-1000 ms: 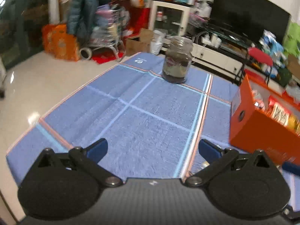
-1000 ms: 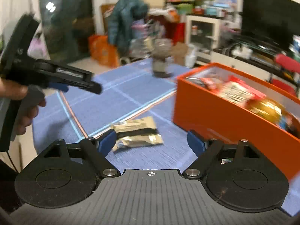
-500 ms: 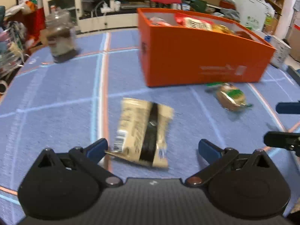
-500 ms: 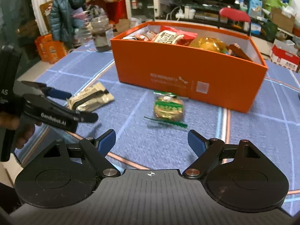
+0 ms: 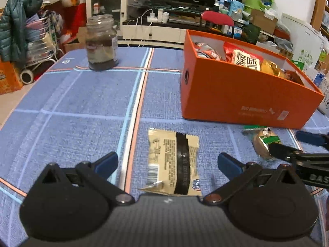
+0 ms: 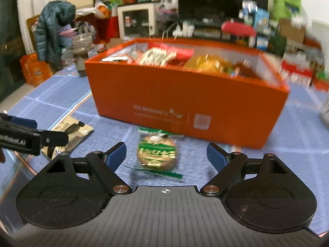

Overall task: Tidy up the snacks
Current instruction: 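Grasp the beige wrapped bar with the left gripper while the right grasps the green-white cake packet, then lift both packets and carry them toward the orange box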

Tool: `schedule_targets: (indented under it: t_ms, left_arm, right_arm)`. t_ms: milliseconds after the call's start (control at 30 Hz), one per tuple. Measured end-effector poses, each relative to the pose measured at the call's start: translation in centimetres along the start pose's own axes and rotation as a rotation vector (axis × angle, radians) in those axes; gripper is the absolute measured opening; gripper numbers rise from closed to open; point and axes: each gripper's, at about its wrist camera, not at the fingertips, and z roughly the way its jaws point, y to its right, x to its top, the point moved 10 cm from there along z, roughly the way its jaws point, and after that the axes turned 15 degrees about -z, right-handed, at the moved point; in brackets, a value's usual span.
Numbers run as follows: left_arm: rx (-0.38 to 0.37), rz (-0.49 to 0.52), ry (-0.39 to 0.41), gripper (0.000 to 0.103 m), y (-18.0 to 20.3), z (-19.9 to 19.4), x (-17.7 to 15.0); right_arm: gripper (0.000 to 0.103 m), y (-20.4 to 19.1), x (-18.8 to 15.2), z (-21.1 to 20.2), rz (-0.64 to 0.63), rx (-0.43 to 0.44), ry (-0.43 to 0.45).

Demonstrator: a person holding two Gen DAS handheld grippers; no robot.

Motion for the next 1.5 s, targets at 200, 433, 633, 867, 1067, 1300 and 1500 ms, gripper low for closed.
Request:
schedule_targets:
  t_ms: [200, 433, 633, 867, 1067, 1300, 1500]
  left_arm:
    - [-0.001, 0.045, -0.017, 0.102, 0.9, 0.8, -0.5]
    - [0.02, 0.071, -0.018, 0.097, 1.7, 1.4, -1.0]
    - [0.008, 0.087, -0.042, 0.072, 1.9, 2.3, -1.3]
    - [0.029, 0.075, -0.039, 0.075, 2.0, 2.6, -1.0]
    - [0.053, 0.072, -0.028, 0.082, 1.8, 2.7, -1.0]
    - [0.052, 0.071, -0.03, 0.082, 1.8, 2.7, -1.0]
    - [0.06, 0.069, -0.029, 0.097, 1.2, 3.0, -1.2]
  right_arm:
    - [0.063, -0.5, -0.8, 2.8, -0.008, -0.01, -0.058]
    - [0.056, -0.9, -0.5, 3.5, -0.037, -0.025, -0.065]
    - [0.035, -0.4, -0.8, 2.8, -0.037, -0.016, -0.072]
    - [0.035, 0.0, -1.6, 1.9, -0.043, -0.003, -0.075]
    - [0.035, -0.1, -1.7, 1.7, -0.05, -0.003, -0.081]
    - [0.035, 0.0, -1.8, 1.5, -0.052, 0.001, -0.088]
    - [0.035, 0.0, -1.8, 1.5, -0.054, -0.001, -0.087]
